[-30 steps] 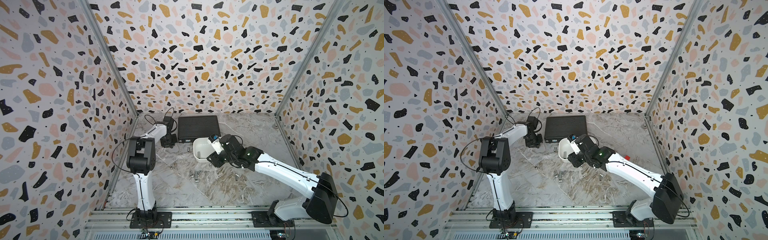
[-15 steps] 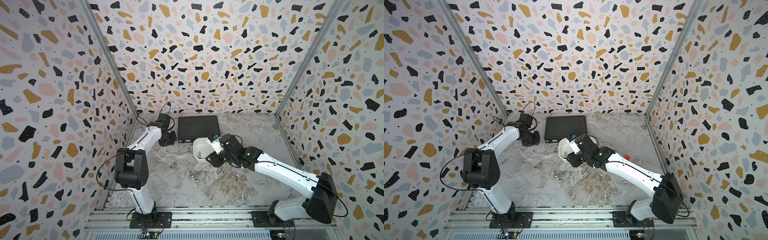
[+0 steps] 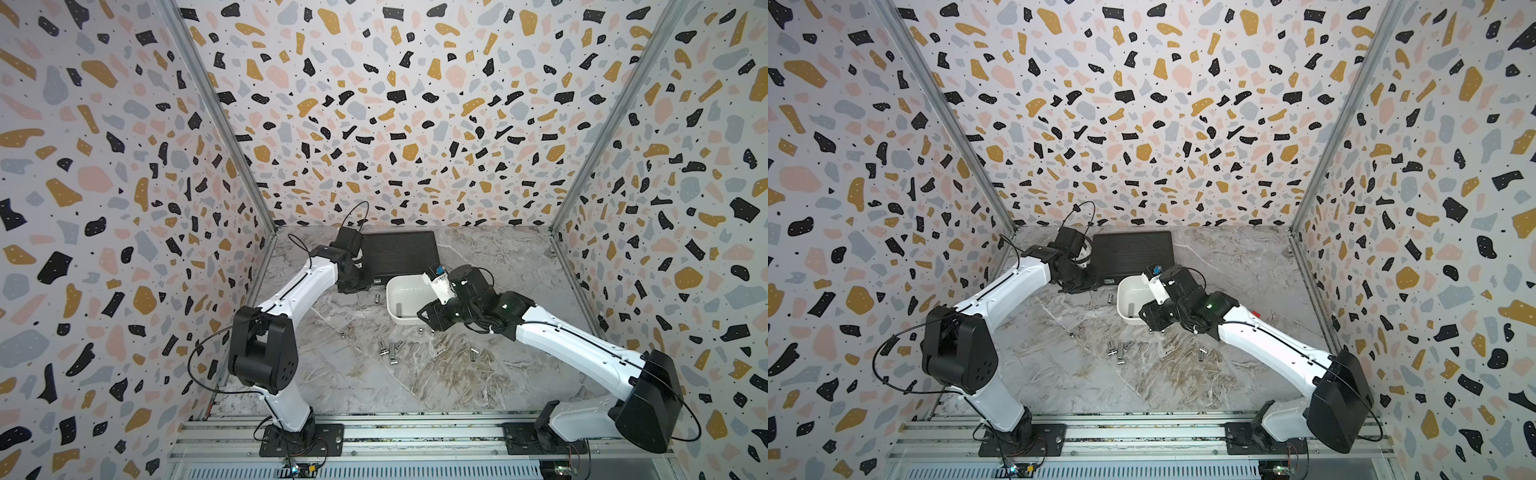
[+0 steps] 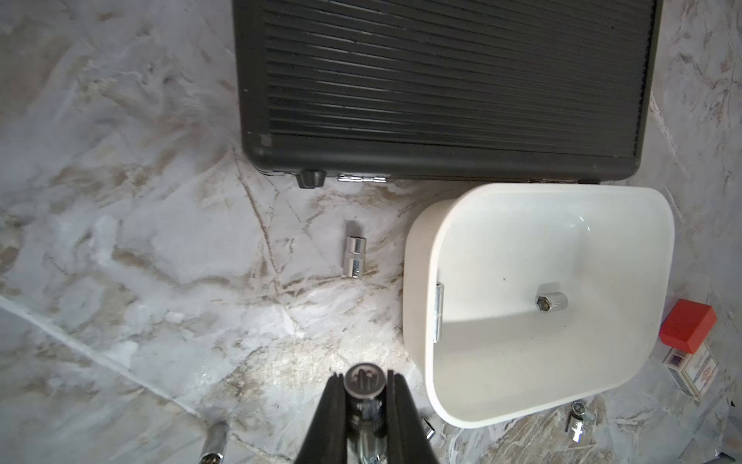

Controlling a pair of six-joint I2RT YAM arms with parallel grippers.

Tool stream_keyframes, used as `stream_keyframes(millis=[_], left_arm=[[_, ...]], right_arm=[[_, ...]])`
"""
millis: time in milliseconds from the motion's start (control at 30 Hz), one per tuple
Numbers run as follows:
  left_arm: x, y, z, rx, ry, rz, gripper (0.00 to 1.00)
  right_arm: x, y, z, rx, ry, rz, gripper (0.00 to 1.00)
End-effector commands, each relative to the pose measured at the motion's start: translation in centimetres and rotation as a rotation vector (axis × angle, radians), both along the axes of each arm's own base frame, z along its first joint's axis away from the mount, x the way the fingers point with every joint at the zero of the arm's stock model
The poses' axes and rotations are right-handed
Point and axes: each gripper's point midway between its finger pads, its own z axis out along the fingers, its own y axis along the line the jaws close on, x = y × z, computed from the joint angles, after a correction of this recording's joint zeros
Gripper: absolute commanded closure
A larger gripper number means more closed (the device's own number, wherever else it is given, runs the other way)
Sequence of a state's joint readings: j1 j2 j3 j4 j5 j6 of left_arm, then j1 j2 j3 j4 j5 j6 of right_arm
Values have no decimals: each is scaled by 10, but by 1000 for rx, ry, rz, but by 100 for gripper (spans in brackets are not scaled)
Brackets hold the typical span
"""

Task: Put the socket on the desktop into the storage box
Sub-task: Place the socket head in the storage box.

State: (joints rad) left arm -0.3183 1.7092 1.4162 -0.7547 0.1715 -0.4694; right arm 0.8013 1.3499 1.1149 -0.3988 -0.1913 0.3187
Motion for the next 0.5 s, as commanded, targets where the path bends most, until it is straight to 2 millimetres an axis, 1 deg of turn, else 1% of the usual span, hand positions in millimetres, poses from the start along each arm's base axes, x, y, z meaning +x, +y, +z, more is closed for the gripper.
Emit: stream_keyframes(millis=[0, 467], left_arm=[[6, -17, 17, -23, -48, -21, 100], [7, -80, 0, -4, -24, -134, 100]], right_arm=[[-3, -15, 9, 7, 13, -38, 49], [-4, -49, 5, -16, 40, -125, 49]])
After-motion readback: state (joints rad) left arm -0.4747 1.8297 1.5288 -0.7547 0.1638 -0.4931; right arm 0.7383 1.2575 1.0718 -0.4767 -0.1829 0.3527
